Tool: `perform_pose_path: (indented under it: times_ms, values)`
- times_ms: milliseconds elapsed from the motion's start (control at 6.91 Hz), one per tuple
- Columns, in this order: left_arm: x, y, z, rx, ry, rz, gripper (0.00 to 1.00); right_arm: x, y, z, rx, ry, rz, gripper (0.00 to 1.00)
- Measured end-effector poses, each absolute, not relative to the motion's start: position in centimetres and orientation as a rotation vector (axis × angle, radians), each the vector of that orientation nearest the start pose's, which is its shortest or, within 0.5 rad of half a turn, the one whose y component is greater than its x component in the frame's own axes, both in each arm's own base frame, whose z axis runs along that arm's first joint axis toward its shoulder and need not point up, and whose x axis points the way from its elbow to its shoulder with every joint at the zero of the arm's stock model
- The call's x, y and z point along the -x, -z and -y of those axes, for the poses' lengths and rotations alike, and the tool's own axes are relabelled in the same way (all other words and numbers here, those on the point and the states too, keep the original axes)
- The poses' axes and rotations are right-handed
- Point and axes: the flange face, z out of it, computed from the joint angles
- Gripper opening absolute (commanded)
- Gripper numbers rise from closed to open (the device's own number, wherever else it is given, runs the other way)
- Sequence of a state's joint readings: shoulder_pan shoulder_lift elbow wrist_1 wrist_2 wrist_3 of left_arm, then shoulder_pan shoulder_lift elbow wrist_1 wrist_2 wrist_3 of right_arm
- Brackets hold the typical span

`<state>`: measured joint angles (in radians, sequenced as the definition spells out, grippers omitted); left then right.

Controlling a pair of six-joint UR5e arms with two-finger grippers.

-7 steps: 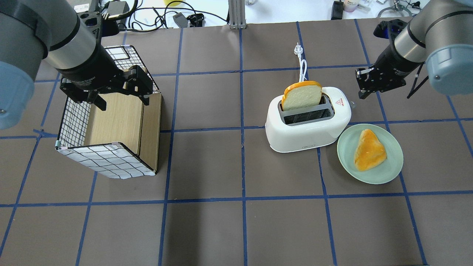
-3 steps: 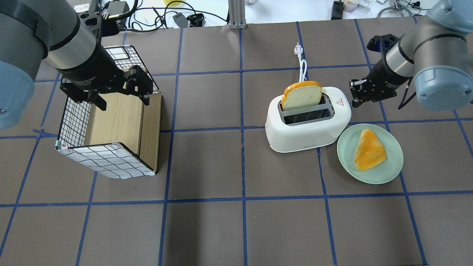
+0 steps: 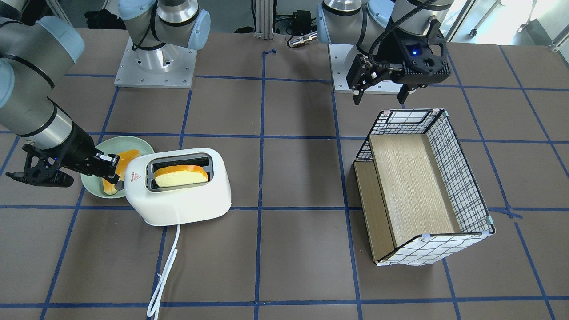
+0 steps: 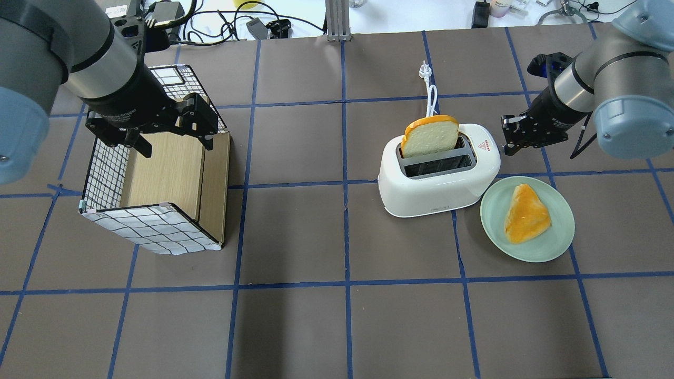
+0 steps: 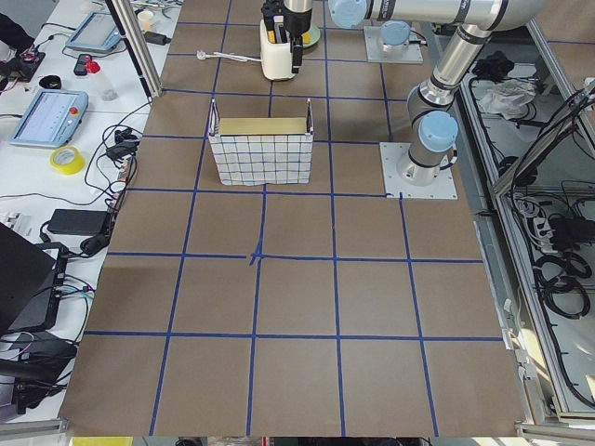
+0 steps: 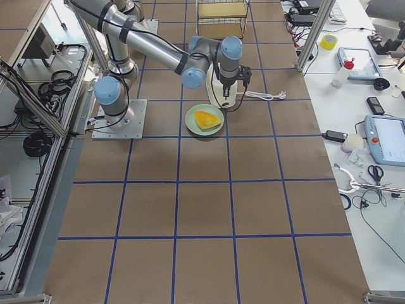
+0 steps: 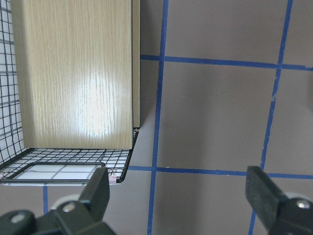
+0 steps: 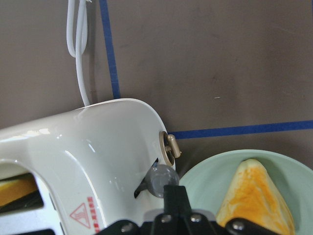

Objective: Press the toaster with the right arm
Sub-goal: 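Push the toaster's side lever down with the right gripper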

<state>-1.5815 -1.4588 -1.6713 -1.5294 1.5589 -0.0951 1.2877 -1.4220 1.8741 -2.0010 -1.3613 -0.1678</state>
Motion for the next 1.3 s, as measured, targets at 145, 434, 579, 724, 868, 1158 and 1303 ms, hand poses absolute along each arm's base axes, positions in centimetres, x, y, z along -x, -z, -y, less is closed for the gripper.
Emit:
perform_pose_path:
  times_ms: [145,434,579,724,868,1158,1303]
  values:
    - [13.9,-49.5,44.8,0.133,0.082,-3.152,1.0,-0.5,-31.2,53.6,-0.172,0.04,-2.916,0.0]
    - [13.9,-49.5,44.8,0.133,0.082,-3.152,1.0,-0.6,-31.0,53.7,-0.17,0.038,-2.907,0.0]
    - [13.9,-49.5,44.8,0.132,0.082,-3.152,1.0,-0.6,-30.6,53.8,-0.169,0.029,-2.905,0.0]
    - [13.9,-49.5,44.8,0.132,0.082,-3.152,1.0,-0.5,-30.3,53.9,-0.17,0.021,-2.903,0.0]
    - [13.9,-49.5,44.8,0.132,0.082,-3.152,1.0,-0.5,-30.0,54.0,-0.17,0.013,-2.901,0.0]
    - [13.9,-49.5,44.8,0.132,0.083,-3.152,1.0,-0.5,-29.4,54.1,-0.17,-0.001,-2.897,0.0]
    - [13.9,-49.5,44.8,0.133,0.083,-3.152,1.0,-0.5,-29.2,54.2,-0.17,-0.005,-2.896,0.0]
